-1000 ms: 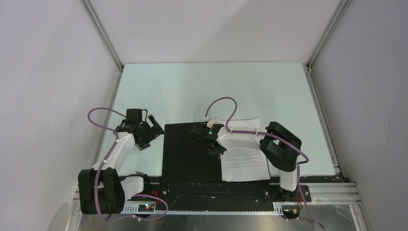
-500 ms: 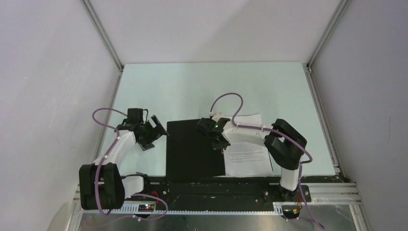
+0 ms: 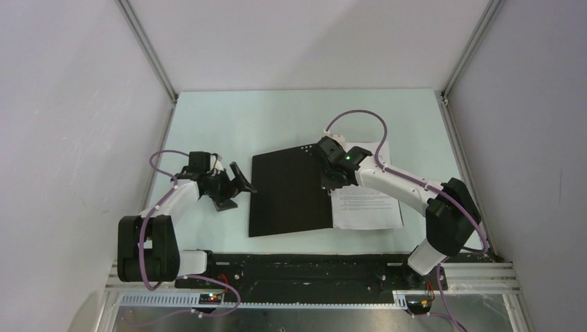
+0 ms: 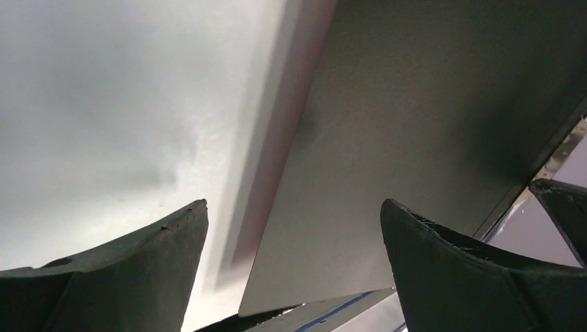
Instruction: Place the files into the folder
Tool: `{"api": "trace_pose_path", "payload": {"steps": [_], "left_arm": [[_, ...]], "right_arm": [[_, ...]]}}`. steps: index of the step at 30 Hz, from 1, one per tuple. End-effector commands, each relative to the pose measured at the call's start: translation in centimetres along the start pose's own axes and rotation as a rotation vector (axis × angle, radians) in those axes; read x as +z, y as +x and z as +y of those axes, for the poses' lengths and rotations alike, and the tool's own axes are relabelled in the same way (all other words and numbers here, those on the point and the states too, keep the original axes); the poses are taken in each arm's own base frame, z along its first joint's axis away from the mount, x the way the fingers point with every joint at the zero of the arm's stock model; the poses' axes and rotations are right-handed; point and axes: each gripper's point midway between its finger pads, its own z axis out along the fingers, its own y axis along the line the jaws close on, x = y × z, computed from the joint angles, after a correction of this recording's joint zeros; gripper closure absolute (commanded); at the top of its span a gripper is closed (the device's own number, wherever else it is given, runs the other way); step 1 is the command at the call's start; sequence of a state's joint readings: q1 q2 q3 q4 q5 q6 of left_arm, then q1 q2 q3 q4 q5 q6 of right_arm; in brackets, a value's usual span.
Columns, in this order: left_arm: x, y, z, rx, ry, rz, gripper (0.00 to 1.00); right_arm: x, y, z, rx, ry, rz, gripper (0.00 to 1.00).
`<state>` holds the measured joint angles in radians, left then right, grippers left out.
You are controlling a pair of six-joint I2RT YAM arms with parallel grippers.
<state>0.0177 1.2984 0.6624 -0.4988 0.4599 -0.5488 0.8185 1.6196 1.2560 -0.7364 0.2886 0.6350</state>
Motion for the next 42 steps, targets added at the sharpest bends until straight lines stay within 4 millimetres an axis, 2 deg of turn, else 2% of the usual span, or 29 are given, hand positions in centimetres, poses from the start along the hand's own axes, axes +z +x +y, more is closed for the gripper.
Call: {"api": "trace_pose_path", "payload": {"steps": [1,7,13,19,23,28,32,39,42], "left_arm": [[0.0,-0.9,-4.1,0.107,0.139,-0.006,0.00],[0.4,-0.5,-5.9,0.123,0.217,0.029,0.00],[-0.5,0.2,-9.0,0.168,0.334,0.043,0.00],[-1.9,1.1,-11.4,0.183,0.455,0.057,0.00],[-4.0,1.3,-12.9,0.201,0.524,0.021,0.00],[-6.6,0.6,-14.6,0.201,0.562,-0.063,0.00],[-8.4,0.0,-15.7,0.208,0.585,-0.126,0.00],[-10.2,0.1,-17.3,0.236,0.611,-0.162,0.00],[-10.8,0.2,-18.1,0.261,0.610,-0.180,0.00]], "right_arm": [[-2.7,-2.5,0.7,0.018,-0.107,-0.056,1.00],[-4.2,-3.6,0.1,0.044,-0.158,-0.068,1.00],[-3.9,-3.6,-0.4,0.050,-0.153,-0.053,1.00],[-3.0,-3.6,-0.6,0.064,-0.152,-0.041,1.00],[-1.7,-2.9,-0.9,0.072,-0.138,-0.019,1.00],[0.7,-1.6,-0.2,0.067,-0.113,0.008,1.00],[2.3,-0.5,1.4,0.058,-0.112,0.024,1.00],[3.8,0.5,7.2,0.106,-0.242,0.016,1.00],[4.3,1.9,9.5,0.118,-0.297,0.049,1.00]]}}
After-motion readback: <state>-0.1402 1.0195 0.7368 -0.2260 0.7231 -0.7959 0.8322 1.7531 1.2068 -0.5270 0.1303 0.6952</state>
